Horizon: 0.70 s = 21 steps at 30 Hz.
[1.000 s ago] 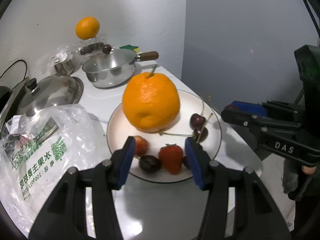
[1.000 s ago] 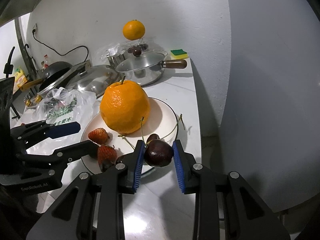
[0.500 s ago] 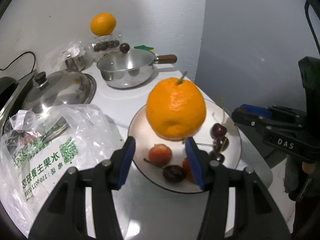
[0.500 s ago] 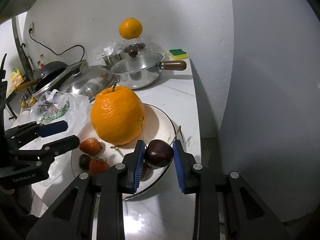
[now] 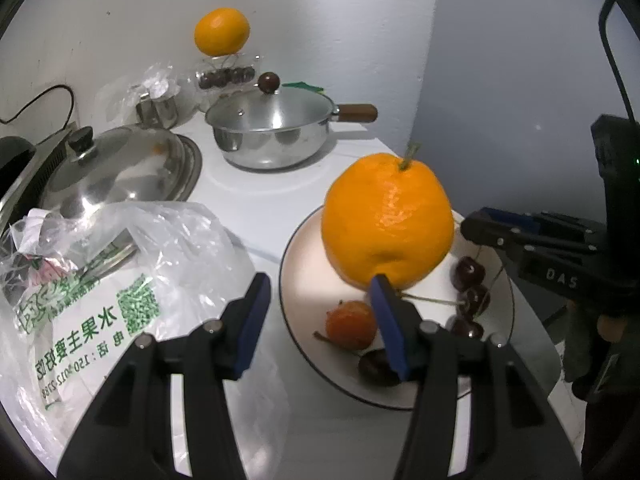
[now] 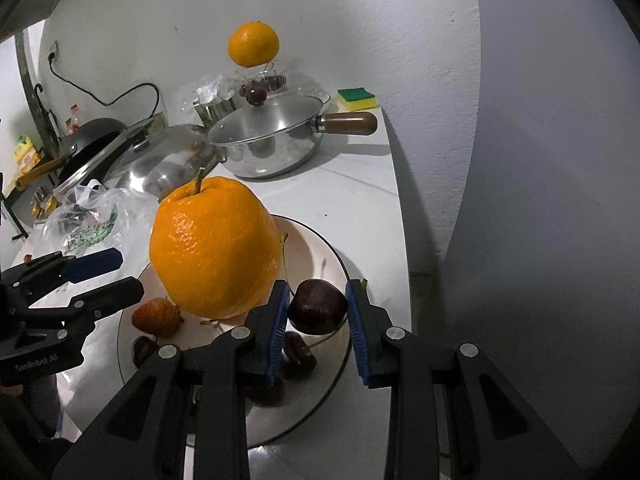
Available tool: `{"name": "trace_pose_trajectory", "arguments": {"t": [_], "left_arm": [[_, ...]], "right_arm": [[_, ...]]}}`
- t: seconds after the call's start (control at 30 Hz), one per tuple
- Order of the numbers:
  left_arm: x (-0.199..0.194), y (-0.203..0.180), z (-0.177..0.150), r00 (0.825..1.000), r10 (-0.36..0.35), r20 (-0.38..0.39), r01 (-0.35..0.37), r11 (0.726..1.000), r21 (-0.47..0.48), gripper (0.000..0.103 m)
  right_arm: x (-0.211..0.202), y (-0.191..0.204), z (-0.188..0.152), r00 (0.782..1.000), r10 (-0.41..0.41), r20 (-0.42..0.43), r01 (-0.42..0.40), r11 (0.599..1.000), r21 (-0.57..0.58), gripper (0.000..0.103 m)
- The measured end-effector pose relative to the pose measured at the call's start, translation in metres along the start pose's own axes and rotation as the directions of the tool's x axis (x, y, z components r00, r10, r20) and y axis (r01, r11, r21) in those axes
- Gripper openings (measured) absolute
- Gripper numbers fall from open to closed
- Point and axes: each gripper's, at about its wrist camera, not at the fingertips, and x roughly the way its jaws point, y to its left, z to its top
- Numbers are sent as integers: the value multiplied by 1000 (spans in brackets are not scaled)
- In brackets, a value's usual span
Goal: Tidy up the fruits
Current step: 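Open both grippers to release the cherries onto the plate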
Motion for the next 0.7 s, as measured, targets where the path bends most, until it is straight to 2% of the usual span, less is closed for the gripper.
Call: {"name": "trace_pose_trajectory", "arguments": {"t": [0.37, 0.43, 0.5, 0.7], "left_arm": [[-2, 5, -2, 1000, 2, 4, -2, 1000, -12, 54], [-3, 6, -2, 1000, 5, 5, -5, 1000, -13, 56], [-6, 8, -4, 1000, 8, 9, -7, 1000, -20, 70], [-14, 10, -4, 1000, 11, 25, -11, 1000, -24, 70]], "right_arm": [[4, 4, 1, 1000, -18, -15, 18, 1000, 0, 31], [4, 5, 1, 1000, -20, -16, 20, 1000, 0, 31], [3, 6, 1, 1000, -23, -15, 23, 1000, -1, 34], [1, 10, 2, 1000, -24, -10, 24, 1000, -5, 37]]}}
